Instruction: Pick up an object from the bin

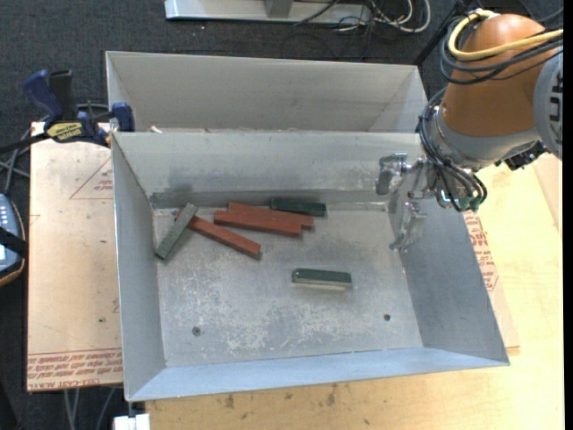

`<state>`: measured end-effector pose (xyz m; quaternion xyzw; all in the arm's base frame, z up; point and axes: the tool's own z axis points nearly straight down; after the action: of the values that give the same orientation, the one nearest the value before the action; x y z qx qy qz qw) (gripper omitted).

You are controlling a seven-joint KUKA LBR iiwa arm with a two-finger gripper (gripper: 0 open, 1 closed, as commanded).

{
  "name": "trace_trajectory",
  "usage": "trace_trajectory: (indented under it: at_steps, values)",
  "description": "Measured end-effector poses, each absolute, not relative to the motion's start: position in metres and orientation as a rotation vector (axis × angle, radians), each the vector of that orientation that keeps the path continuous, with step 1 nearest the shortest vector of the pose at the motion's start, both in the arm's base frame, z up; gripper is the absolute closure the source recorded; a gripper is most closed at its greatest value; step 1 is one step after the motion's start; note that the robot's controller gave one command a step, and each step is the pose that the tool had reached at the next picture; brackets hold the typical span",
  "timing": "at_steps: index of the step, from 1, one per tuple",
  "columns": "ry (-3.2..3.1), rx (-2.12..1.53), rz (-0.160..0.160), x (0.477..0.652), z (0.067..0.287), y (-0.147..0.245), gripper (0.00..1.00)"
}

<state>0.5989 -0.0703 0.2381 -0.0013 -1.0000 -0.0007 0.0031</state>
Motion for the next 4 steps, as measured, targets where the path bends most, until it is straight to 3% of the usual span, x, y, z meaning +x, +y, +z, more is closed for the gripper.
trace_trajectory:
  at_steps: [1,2,3,4]
  values:
    - [-3.144,-0.001,0.0,0.6,0.243,-0.07,0.0]
    - [-3.146,-0.088,-0.002,0.589,0.167,-0.045,0.0]
    - [-3.131,-0.261,-0.004,0.574,0.161,0.0,0.0]
    - [-3.128,-0.3,-0.002,0.574,0.154,-0.008,0.0]
